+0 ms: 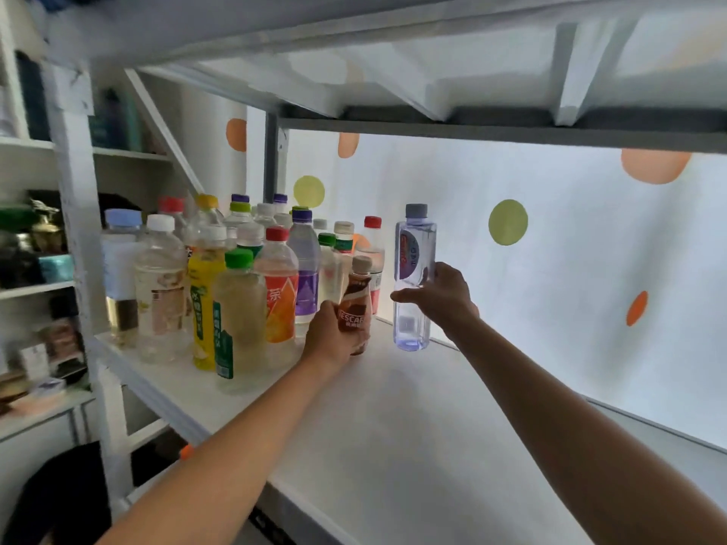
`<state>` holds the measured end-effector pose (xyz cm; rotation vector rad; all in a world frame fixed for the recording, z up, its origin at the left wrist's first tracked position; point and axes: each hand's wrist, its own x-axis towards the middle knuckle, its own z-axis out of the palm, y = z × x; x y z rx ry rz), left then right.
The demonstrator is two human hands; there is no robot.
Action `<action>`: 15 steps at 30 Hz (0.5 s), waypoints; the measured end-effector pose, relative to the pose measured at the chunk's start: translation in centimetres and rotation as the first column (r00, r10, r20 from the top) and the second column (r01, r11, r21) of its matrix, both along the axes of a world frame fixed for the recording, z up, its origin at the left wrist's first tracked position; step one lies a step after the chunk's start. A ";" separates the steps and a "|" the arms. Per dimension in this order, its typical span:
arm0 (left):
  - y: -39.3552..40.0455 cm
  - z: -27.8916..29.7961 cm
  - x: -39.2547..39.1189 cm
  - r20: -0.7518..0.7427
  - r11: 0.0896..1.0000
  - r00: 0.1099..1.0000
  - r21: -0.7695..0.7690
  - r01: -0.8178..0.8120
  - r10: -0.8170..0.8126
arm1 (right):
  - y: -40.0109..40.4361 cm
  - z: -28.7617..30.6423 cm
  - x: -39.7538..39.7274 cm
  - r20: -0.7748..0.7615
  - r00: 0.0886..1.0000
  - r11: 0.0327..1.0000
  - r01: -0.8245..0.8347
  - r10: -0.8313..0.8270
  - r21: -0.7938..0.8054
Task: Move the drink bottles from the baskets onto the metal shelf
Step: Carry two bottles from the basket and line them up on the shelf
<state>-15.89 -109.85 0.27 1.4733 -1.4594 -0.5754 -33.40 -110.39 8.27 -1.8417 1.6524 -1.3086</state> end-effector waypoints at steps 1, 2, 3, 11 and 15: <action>-0.6 0.0 -0.1 0.022 1.000 1.000 0.006 -0.012 0.012 | -0.7 0.1 -0.2 -0.006 1.000 1.000 -0.006 0.006 -0.005; -1.0 0.1 -0.2 0.052 1.000 0.998 0.009 -0.029 0.028 | -1.2 0.1 -0.3 -0.011 1.000 1.000 -0.010 0.010 -0.007; -1.4 0.1 -0.2 0.099 0.998 0.993 0.008 -0.060 0.059 | -1.8 0.0 -0.4 -0.016 1.000 1.000 -0.011 0.011 -0.007; -3.2 1.0 -0.8 0.554 0.970 0.803 -0.037 -0.239 0.219 | -5.7 -1.8 -0.4 -0.004 1.000 0.999 0.005 -0.005 0.044; -3.6 1.0 -0.5 0.660 0.976 0.727 -0.047 -0.215 0.192 | -6.7 -3.4 0.3 -0.002 0.999 0.999 0.034 -0.034 0.035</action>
